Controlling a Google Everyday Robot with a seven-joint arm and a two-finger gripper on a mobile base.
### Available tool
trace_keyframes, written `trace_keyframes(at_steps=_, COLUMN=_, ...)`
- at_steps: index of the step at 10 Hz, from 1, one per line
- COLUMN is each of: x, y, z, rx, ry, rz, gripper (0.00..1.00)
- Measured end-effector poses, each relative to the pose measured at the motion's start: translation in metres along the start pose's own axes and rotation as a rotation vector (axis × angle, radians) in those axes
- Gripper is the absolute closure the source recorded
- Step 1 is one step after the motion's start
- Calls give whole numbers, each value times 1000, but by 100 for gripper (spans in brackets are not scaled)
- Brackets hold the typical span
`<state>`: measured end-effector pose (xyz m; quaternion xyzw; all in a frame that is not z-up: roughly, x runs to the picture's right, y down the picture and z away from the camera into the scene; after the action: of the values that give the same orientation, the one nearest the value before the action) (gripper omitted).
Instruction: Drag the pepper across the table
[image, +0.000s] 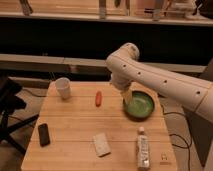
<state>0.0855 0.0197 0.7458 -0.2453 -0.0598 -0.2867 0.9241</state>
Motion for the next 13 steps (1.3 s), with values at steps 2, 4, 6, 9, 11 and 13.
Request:
trace_keyframes(at_steps=2, x=-4, y=-6, z=3, rx=2, ry=-7, rz=-32, gripper=20)
trace_keyframes(at_steps=4, x=-8, y=-11, z=6, rx=4, ry=-18, rz=-48, gripper=20)
trace_keyframes(at_steps=6, x=-13, y=-17, z=10, rx=5, ry=-32, rz=-67, gripper=20)
trace_keyframes(at_steps=9, x=-16, y=-23, z=17, rx=5, ry=-49, rz=-100, gripper=20)
trace_keyframes(at_steps=11, x=-22, y=-29, z=23, rx=4, ry=-65, rz=-122, gripper=20)
trace_keyframes(at_steps=13, x=-23, y=-32, z=28, rx=3, ry=-73, rz=-138, gripper=20)
